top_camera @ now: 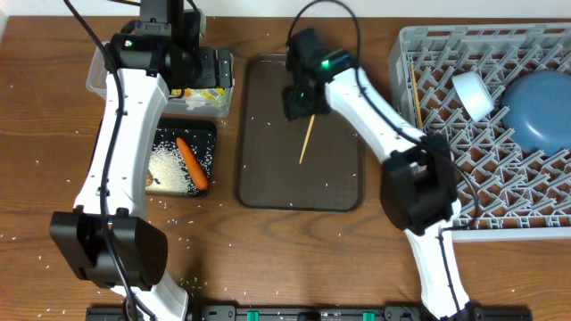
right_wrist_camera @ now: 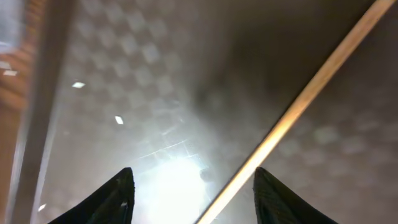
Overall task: Sort waste into correct bins and load items into the dishwasher rack
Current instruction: 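Return the right gripper to the brown tray toward the second chopstick, then grasp the second chopstick with the right gripper and carry it right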
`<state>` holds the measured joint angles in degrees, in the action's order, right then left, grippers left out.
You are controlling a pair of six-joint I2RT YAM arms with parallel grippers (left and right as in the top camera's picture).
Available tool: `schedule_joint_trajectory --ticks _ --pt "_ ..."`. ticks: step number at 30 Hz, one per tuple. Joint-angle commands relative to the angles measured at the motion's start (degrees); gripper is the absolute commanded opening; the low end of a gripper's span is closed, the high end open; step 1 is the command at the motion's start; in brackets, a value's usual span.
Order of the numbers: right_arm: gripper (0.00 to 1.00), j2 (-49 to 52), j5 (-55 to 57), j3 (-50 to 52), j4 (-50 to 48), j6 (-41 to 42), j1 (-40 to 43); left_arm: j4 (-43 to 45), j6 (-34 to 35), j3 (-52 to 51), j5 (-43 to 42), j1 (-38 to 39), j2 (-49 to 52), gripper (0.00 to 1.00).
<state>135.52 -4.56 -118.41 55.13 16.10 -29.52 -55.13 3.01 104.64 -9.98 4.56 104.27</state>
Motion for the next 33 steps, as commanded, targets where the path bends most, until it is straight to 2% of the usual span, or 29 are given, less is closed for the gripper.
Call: schedule_joint_trajectory --ticks 1,8,13,17,21,22,29,33 --pt "0.51 1.75 4.68 0.07 0.37 6.05 -0.52 -0.13 0.33 0.22 -0.07 -0.20 0.22 0.98" --pt "0.47 3.78 12.59 0.07 1.66 10.08 -0.50 -0.13 0.33 0.22 -0.04 -0.20 0.22 0.98" --pt "0.32 4.85 14.23 0.09 1.03 10.05 -0.50 -0.13 0.33 0.22 -0.07 -0.20 0.22 0.98" --pt "0.28 5.66 14.19 0.07 0.87 10.05 -0.44 -0.13 0.33 0.22 -0.04 -0.20 0.22 0.98" --pt "0.11 5.68 14.19 0.07 0.74 10.05 -0.39 -0.13 0.33 0.22 -0.04 -0.20 0.20 0.98" --pt "0.02 5.84 14.19 0.07 0.61 10.05 -0.39 -0.13 0.33 0.22 -0.04 -0.20 0.22 0.98" --pt "0.01 6.03 12.33 0.07 1.29 9.90 0.07 -0.13 0.33 0.22 -0.07 -0.20 0.22 0.98" --pt "0.01 5.73 7.85 -0.04 3.19 6.93 1.33 -0.13 0.33 0.22 -0.04 -0.20 0.22 0.98"
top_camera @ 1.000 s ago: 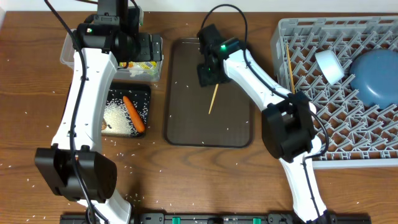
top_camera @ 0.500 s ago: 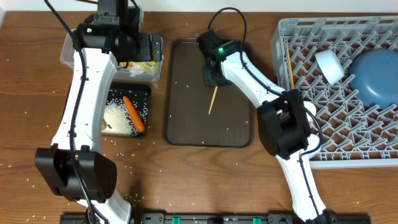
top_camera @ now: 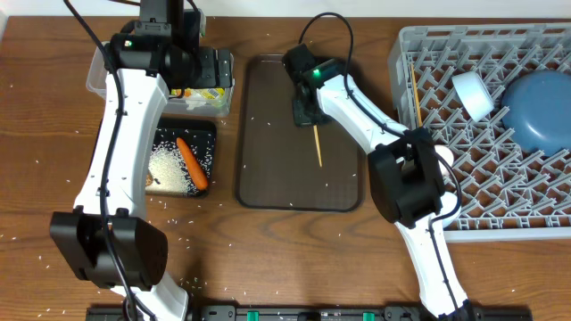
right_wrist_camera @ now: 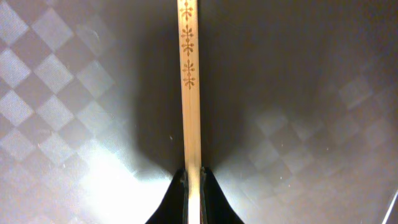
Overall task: Sort waste into correct bins and load items into the dishwasher rack
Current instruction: 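Grasp the second chopstick with the right gripper and carry it right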
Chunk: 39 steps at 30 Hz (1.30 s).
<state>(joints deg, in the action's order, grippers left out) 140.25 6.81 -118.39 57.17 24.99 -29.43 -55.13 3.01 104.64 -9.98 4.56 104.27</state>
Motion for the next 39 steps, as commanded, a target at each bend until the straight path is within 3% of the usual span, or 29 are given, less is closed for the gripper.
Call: schedule_joint_trajectory --ticks 1,10,19,27,34,37,39 --pt "0.01 0.63 -4.17 -0.07 1.84 -2.54 1.68 -0.13 0.33 0.22 -0.07 -0.20 0.22 0.98" --pt "0.01 -11.87 -8.09 -0.13 4.50 -10.62 7.72 -0.13 0.33 0.22 -0.04 -0.20 0.22 0.98" --pt "0.01 -27.10 -8.31 -0.11 7.45 -21.22 18.95 -0.13 0.33 0.22 -0.04 -0.20 0.22 0.98" --pt "0.01 -25.94 -8.57 0.02 9.05 -35.76 29.57 -0.13 0.33 0.22 -0.04 -0.20 0.22 0.98" --pt "0.01 -24.37 -17.81 0.02 9.40 -37.94 32.50 -0.13 0.33 0.22 -0.04 -0.20 0.22 0.98" --pt "0.17 -24.37 -22.69 0.02 9.42 -37.94 31.08 -0.13 0.33 0.22 -0.04 -0.20 0.22 0.98" --pt "0.37 -24.37 -23.50 0.02 9.49 -37.70 29.05 -0.13 0.33 0.22 -0.04 -0.20 0.22 0.98"
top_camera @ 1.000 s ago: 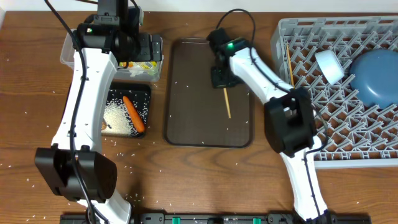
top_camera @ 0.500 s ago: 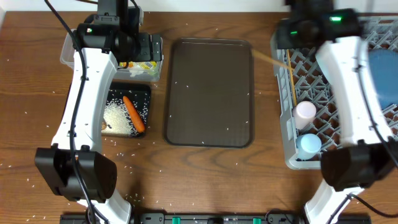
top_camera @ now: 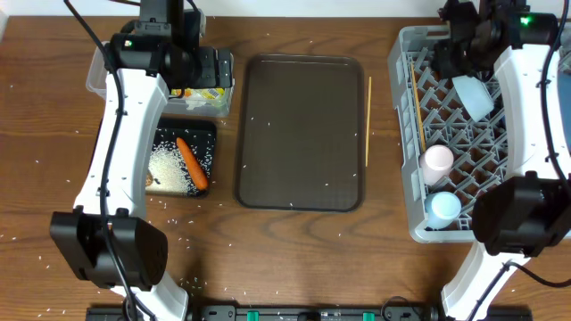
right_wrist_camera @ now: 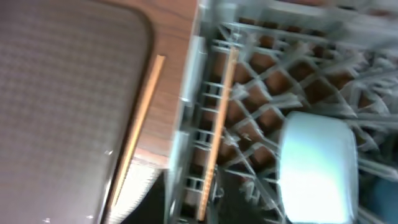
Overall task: Sort waste into correct bins and load items into the dishwasher rack
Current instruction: 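Grasp the second chopstick with the right gripper and carry it right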
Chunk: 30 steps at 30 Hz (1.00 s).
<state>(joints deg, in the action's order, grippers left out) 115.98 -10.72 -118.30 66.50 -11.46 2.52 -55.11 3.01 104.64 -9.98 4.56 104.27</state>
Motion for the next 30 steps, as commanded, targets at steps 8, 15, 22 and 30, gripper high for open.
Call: schedule_joint_trajectory --ticks 8,15,22,30 --pt "0.41 2.51 3.87 -0.02 1.88 17.05 -13.03 -0.15 0.33 0.22 -0.04 -0.20 0.22 0.98" --pt "0.29 10.82 8.17 -0.02 5.31 27.65 -17.14 -0.15 0.33 0.22 -0.07 -0.20 0.22 0.98" --pt "0.23 16.22 15.26 -0.02 4.79 33.66 -17.00 -0.15 0.33 0.22 -0.04 -0.20 0.22 0.98" --pt "0.24 19.19 16.94 -0.02 1.53 33.73 -16.70 -0.15 0.33 0.22 -0.07 -0.20 0.22 0.98"
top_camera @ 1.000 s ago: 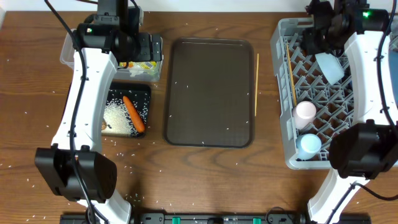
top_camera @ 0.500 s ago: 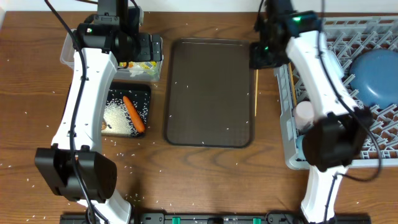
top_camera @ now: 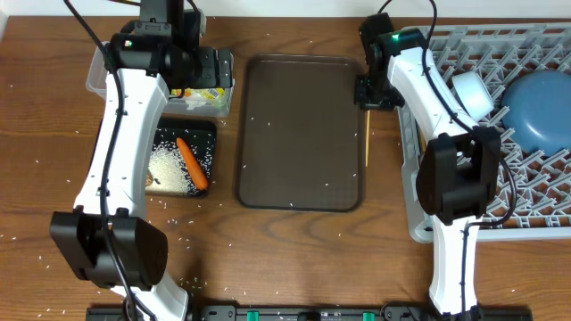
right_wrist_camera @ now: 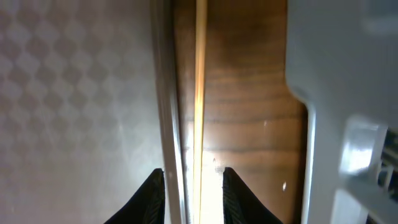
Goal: Sort waste into correct bins and load items into the dishwasher rack
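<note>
A bamboo chopstick lies on the wooden table in the narrow gap between the brown tray and the grey dishwasher rack. My right gripper hangs low over its far end, open. In the right wrist view its fingers straddle the chopstick and the tray's rim, and the gripper holds nothing. The rack's wall stands close on the right. My left gripper is over the clear bin, its fingers hidden under the arm.
The rack holds a white cup and a blue bowl. A clear bin with yellow waste stands at the far left. Below it a black tray holds rice and a carrot. Rice grains are scattered over the table.
My right gripper has moved from above the rack's far left corner to low over the chopstick on the table. The chopstick lies where it did. The left arm has not moved.
My right gripper stood open over the chopstick on the brown tray, then was shut on it there. Later the chopstick lay on the table between tray and rack, with the gripper off over the rack. Now the gripper straddles it, open.
</note>
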`<state>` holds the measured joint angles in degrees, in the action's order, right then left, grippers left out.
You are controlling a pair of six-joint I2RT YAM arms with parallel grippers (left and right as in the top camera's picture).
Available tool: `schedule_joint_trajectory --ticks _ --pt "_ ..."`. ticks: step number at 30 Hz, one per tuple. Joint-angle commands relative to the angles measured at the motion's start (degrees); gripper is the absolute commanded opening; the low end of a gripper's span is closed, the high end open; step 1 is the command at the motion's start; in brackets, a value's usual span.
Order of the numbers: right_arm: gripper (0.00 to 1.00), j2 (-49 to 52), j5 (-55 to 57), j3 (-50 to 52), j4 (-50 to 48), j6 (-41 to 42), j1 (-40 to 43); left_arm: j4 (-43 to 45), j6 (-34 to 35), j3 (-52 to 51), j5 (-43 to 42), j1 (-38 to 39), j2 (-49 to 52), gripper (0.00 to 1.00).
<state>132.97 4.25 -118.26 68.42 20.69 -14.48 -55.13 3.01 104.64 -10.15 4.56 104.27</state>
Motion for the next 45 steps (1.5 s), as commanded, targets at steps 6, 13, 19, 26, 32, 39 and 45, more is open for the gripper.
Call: schedule_joint_trajectory --ticks 6,13,19,26,32,39,45 --pt "0.25 4.96 2.51 -0.02 -1.84 1.62 0.48 -0.13 0.33 0.22 0.11 -0.20 0.22 0.98" --pt "0.23 6.47 3.26 -0.02 -2.67 2.03 2.01 -0.13 0.33 0.22 0.11 -0.20 0.22 0.98" --pt "0.21 6.58 3.26 -0.02 -3.50 1.99 2.64 -0.13 0.33 0.22 0.13 -0.20 0.22 0.98" --pt "0.20 7.06 2.82 0.26 -5.86 0.22 2.43 -0.13 0.33 0.22 0.13 -0.20 0.22 0.98" --pt "0.20 7.06 2.84 0.26 -6.73 -1.09 2.60 -0.13 0.33 0.22 0.13 -0.20 0.22 0.98" --pt "0.20 7.06 2.29 0.26 -7.41 -3.28 2.69 -0.13 0.33 0.22 0.13 -0.20 0.22 0.98" --pt "0.26 7.06 -0.66 0.26 -8.68 -6.25 2.67 -0.13 0.33 0.22 0.13 -0.20 0.22 0.98"
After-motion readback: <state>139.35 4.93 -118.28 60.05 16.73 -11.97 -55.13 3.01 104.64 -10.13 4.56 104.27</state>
